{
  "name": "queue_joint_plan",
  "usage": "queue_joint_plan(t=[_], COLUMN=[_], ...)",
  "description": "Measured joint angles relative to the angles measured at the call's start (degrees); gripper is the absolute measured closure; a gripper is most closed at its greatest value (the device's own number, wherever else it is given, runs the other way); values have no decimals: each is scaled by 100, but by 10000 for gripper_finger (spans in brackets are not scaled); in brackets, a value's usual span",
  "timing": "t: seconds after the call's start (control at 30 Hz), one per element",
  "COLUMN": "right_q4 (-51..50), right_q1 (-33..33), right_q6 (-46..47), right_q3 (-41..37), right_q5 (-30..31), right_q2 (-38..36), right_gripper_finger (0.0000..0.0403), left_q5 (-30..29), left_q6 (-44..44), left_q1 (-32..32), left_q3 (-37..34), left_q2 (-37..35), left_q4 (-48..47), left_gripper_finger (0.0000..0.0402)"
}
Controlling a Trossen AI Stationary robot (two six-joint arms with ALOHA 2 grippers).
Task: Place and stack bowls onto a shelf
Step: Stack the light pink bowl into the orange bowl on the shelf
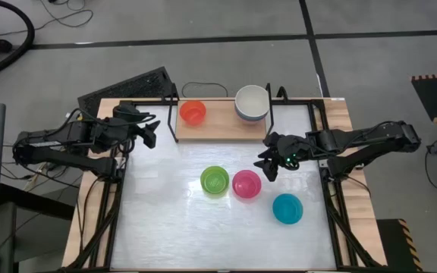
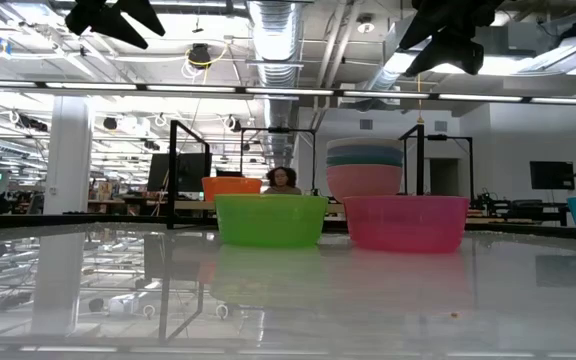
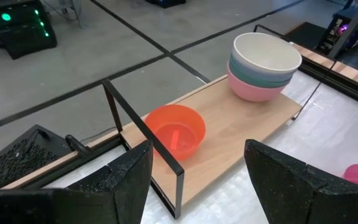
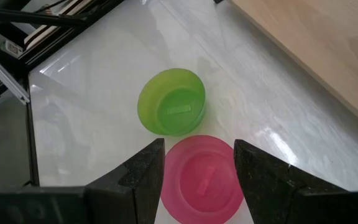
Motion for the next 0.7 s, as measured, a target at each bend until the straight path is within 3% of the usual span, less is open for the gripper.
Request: queue_joint_plan(t=[0.7], right_q4=[0], right_q1=[0], right_q6=[-15], right_q3=[0], right_q5=[-4], right_q2=[-2], right_gripper_finger=[186], left_q5=[2], left_q6=[-51], left_q1=[0], left_q3=[2], left_q2=[0], left_q4=[-4], left_gripper_finger=[163])
